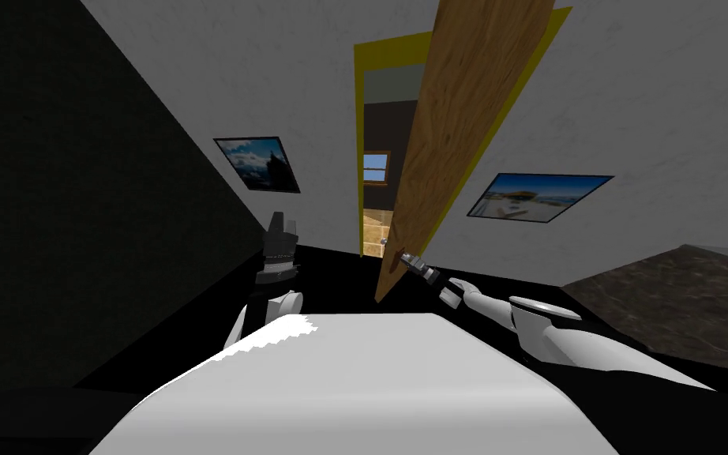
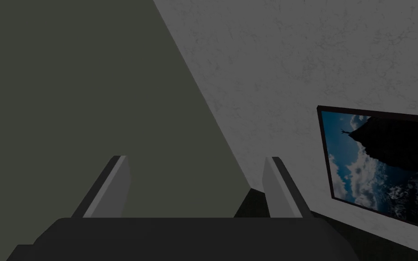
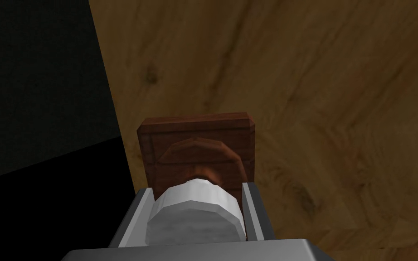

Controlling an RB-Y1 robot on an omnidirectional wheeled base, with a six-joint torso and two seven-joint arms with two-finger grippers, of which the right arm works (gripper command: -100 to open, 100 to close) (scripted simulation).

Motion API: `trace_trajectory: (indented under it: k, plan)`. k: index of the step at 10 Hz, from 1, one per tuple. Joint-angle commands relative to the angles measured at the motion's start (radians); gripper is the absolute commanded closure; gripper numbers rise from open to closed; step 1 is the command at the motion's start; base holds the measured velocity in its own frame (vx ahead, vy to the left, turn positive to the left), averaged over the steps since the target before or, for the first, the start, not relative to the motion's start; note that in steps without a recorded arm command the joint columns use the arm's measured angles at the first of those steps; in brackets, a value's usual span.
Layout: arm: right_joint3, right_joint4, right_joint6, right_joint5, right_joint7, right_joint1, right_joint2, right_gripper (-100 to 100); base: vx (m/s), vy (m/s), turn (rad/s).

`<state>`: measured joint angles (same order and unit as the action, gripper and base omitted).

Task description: Pull the door open

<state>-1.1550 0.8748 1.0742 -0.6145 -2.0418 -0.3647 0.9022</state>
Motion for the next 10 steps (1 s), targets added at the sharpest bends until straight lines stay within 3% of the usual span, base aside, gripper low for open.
trace_trajectory:
  k: [1, 10]
  plan:
    - [-0.002, -0.007, 0.009, 0.003, -0.006, -0.004, 0.0, 100, -0.134, -0.186, 0.166]
    - [-0.026, -0.065, 0.066, 0.032, -0.047, -0.026, -0.009, 100, -0.141, -0.16, 0.135]
